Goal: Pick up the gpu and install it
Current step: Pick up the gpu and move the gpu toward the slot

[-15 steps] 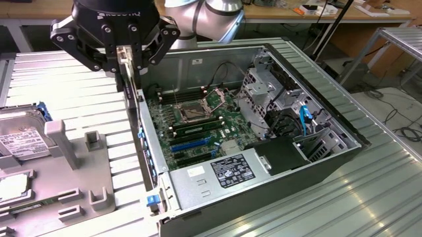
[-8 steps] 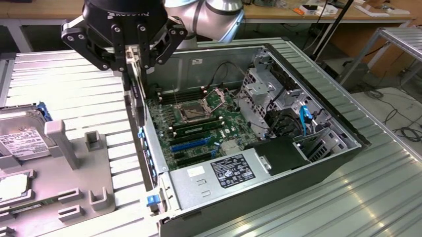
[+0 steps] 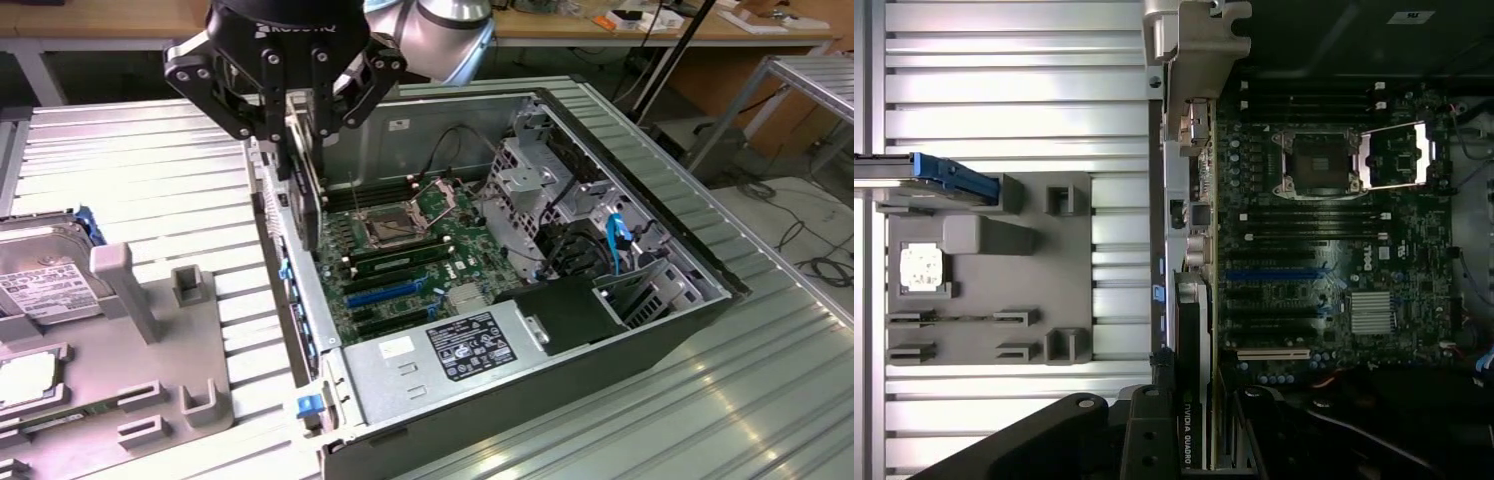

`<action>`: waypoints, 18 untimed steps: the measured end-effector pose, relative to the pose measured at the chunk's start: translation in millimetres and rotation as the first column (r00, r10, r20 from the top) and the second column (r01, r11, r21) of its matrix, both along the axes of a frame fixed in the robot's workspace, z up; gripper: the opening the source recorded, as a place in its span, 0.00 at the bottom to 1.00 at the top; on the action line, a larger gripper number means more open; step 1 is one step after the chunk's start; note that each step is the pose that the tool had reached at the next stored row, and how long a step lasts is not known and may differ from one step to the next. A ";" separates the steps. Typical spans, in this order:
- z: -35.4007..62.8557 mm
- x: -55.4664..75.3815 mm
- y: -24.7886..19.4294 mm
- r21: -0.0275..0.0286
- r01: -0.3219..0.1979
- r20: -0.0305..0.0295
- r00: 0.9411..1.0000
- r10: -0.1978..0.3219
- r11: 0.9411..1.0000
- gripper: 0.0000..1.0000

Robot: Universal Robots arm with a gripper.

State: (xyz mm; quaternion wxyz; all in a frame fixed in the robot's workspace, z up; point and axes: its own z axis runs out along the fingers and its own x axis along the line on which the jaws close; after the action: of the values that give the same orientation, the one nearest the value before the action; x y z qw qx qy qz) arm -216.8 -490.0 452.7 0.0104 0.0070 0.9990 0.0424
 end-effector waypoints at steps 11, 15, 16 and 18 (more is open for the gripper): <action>-0.1 20.5 0.0 0.000 0.000 0.000 1.000 0.000 1.000 0.27; -0.1 30.3 0.0 0.000 0.000 0.000 1.000 0.000 1.000 0.27; -0.1 32.0 0.0 0.000 0.000 0.000 1.000 0.000 1.000 0.27; -0.2 34.8 0.0 0.000 0.000 0.000 1.000 0.000 1.000 0.27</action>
State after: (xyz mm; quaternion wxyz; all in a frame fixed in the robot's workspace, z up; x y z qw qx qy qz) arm -182.0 -490.0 452.5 0.0104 0.0070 0.9990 0.0424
